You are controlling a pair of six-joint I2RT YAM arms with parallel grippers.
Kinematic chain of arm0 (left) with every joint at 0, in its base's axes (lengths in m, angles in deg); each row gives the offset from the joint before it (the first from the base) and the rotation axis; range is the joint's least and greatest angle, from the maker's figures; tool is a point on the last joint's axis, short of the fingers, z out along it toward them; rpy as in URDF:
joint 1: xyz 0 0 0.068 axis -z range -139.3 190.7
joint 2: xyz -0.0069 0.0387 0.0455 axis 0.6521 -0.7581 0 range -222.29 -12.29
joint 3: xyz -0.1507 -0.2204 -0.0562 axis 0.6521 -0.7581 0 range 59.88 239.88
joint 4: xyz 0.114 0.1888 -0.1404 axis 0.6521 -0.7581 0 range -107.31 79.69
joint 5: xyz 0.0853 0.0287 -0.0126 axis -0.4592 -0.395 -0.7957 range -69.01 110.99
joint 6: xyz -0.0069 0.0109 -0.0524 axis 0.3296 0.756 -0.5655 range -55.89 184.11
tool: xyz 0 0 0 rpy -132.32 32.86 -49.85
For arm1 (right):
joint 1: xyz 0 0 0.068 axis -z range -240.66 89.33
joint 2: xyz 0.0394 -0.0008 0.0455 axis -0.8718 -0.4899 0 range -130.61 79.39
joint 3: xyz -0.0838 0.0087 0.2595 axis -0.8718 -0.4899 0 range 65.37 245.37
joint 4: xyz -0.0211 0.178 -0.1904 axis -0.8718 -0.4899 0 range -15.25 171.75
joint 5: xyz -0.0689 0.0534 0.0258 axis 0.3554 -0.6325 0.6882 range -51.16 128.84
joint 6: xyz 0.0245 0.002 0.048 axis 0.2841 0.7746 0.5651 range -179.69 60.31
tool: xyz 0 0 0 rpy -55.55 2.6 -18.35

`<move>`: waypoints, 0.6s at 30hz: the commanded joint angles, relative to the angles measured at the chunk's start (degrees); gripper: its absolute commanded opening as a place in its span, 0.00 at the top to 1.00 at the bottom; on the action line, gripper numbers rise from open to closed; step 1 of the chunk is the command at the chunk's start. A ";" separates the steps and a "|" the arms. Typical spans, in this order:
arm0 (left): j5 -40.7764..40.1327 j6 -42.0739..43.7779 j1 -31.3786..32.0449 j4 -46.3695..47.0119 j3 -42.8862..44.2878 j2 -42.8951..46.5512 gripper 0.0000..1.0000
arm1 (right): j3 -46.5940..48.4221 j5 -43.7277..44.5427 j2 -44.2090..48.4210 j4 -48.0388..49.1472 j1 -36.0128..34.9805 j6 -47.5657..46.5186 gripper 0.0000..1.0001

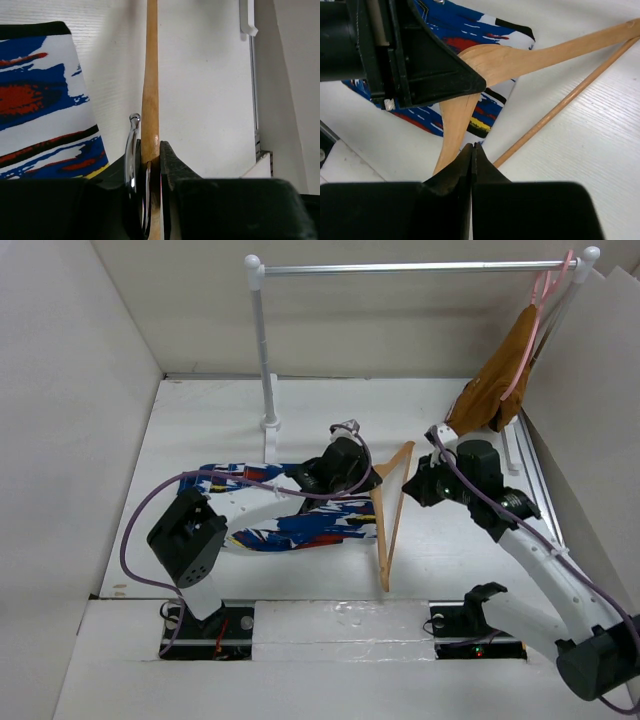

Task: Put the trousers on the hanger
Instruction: Pick up the hanger from the clothesline, then place the trousers on the hanger.

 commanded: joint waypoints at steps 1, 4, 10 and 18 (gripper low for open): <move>-5.65 -3.87 -0.49 8.14 -4.51 3.30 1.00 | -4.57 -8.07 -3.31 12.40 1.39 0.11 1.00; -8.82 -4.14 -0.49 9.64 -6.81 3.04 1.00 | -6.95 -9.75 -10.34 19.53 1.91 1.26 1.00; -11.81 -2.47 -0.49 9.55 -8.92 2.69 1.00 | -7.40 -10.02 -24.31 31.84 1.39 2.58 0.70; -11.81 -2.20 -0.49 7.88 -9.45 1.28 1.00 | -4.49 -7.47 -38.82 37.12 0.24 3.98 0.49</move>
